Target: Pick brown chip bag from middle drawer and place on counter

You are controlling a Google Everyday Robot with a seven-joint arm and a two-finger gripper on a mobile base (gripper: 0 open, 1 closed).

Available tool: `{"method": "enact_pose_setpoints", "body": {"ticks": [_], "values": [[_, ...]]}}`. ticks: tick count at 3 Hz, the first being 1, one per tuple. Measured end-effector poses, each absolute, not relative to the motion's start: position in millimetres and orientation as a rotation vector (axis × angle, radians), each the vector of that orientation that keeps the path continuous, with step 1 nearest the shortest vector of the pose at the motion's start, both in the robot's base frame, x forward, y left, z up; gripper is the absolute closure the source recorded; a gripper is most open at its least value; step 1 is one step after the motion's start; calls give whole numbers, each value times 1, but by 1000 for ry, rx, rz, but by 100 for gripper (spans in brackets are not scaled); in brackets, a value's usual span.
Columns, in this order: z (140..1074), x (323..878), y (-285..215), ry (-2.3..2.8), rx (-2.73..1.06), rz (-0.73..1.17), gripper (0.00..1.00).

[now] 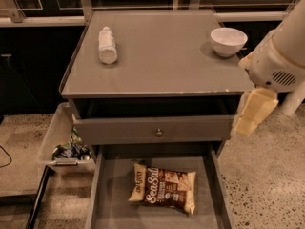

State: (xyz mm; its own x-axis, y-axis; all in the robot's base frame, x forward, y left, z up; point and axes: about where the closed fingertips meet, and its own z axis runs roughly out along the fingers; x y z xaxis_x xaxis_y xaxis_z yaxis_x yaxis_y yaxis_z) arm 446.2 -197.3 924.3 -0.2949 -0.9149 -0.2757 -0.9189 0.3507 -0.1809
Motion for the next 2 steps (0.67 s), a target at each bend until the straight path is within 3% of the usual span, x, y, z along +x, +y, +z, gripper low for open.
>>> {"method": "enact_pose_setpoints", "body": {"ticks": [2], "values": [[808, 438, -170, 2223, -1667, 151, 0]]}}
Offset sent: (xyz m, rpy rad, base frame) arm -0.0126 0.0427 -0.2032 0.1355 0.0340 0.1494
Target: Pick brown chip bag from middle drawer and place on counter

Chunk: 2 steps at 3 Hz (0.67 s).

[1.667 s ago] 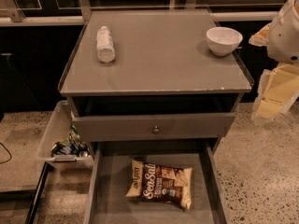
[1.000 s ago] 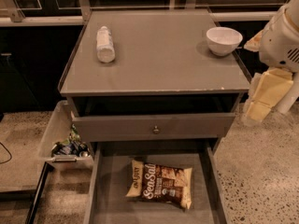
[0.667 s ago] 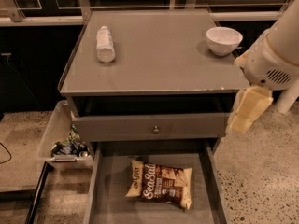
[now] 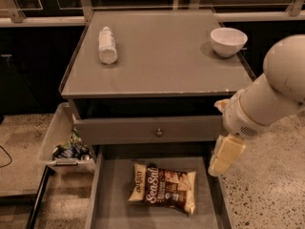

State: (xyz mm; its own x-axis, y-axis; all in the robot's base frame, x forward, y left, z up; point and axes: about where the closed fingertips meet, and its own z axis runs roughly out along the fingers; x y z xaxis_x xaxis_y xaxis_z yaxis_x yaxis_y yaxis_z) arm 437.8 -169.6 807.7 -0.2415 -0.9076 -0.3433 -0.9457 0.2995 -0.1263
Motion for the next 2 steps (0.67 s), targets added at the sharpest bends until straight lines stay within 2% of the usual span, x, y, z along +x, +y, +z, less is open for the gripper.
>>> {"method": "enact_pose_setpoints", "body": {"ticks": [1, 2], "values": [[711, 431, -177, 2159, -1759, 234, 0], [711, 431, -177, 2159, -1759, 234, 0]]}}
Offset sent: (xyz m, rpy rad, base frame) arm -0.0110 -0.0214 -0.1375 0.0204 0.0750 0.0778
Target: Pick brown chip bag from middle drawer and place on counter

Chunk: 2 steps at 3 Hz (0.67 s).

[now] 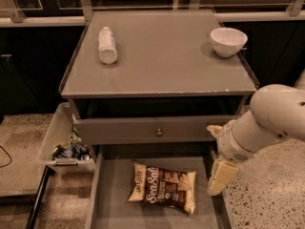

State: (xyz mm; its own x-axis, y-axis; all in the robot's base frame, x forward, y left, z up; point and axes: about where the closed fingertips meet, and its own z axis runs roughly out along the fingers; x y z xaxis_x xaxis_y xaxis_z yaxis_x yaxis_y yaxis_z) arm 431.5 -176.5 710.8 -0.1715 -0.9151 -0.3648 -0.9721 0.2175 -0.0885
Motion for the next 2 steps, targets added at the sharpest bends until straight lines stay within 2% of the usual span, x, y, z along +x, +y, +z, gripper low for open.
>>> {"method": "enact_pose_setpoints", "body": {"ticks": [2], "values": [[635, 443, -169, 2190, -1697, 345, 0]]}}
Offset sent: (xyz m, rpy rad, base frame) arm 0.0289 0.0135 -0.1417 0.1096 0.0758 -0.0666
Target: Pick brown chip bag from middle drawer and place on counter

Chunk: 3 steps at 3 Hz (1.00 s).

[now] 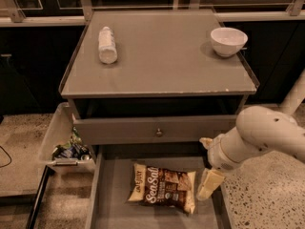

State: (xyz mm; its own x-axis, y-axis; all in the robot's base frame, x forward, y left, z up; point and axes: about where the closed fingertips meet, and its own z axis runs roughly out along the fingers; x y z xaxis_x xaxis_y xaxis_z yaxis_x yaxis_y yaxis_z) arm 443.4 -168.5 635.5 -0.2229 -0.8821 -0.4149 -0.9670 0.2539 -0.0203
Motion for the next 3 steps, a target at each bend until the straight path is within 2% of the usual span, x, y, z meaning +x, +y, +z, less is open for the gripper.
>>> {"method": "enact_pose_setpoints", "body": {"ticks": [3], "values": [[492, 456, -145, 2064, -1737, 439, 0]]}}
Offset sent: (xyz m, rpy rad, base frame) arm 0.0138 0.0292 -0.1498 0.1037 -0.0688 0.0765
